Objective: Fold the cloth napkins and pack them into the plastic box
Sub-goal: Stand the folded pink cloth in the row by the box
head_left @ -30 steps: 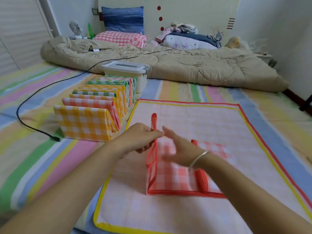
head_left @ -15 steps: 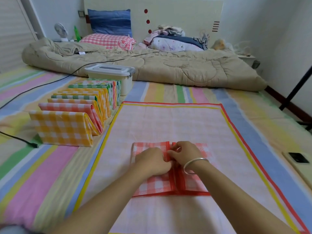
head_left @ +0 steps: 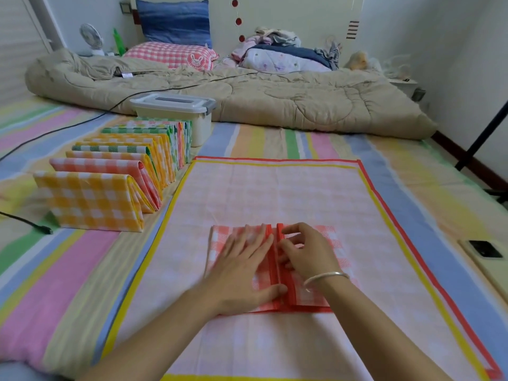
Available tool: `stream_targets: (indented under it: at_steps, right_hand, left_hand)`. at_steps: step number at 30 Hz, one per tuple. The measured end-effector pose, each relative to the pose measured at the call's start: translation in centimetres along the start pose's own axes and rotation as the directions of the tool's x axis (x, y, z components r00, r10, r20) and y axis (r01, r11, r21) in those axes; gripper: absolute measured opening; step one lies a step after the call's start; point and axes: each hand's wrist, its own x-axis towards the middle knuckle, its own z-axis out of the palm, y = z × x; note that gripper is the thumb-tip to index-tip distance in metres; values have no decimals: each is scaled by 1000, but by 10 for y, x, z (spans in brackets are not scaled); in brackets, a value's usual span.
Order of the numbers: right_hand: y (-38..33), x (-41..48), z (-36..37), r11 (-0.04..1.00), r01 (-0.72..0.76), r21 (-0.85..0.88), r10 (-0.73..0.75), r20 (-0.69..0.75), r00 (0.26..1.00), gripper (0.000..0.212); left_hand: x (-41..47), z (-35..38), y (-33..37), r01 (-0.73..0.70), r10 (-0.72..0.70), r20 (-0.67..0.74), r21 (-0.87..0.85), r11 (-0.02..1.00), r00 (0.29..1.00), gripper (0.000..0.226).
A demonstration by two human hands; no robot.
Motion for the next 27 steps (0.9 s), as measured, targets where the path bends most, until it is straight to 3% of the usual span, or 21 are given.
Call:
stream_targets:
  at_steps: [1, 3, 5, 7, 8, 12, 18, 23, 27]
  right_hand:
    - [4, -6, -5, 999, 42, 20, -42, -32, 999, 14]
    - [17, -13, -18, 953, 207, -220, -238, -129, 963, 21]
    - [31, -14, -28, 776, 359, -518, -431, -20, 902, 44]
    - [38, -15, -31, 722, 365, -588, -308, 199, 930, 82]
    - [42, -16, -29, 716, 332, -614, -219, 254, 942, 90]
    - [49, -18, -21, 649, 301, -699, -120, 297, 947, 106]
    - [55, -17, -17, 620, 306, -723, -110, 306, 946, 108]
    - [55, -17, -16, 605, 310, -733, -114, 306, 945, 109]
    - [53, -18, -16, 598, 309, -740, -111, 305, 946, 111]
  left_hand:
    - [0, 1, 0, 1, -1, 9, 35, 999, 1000, 106]
    - [0, 3, 0, 2, -4, 20, 75, 997, 1000, 107]
    - [1, 5, 1, -4, 1, 29, 99, 995, 1000, 106]
    - [0, 5, 2, -6, 1, 42, 110, 994, 999, 106]
    - [0, 4, 3, -4, -2, 54, 116, 993, 999, 105]
    - [2, -4, 9, 6, -27, 135, 156, 988, 990, 103]
    - [9, -2, 5, -12, -28, 213, 186, 983, 977, 104]
    - [6, -1, 7, -28, -1, 153, 193, 981, 988, 87]
    - [3, 2, 11, -49, 28, 85, 261, 964, 996, 90]
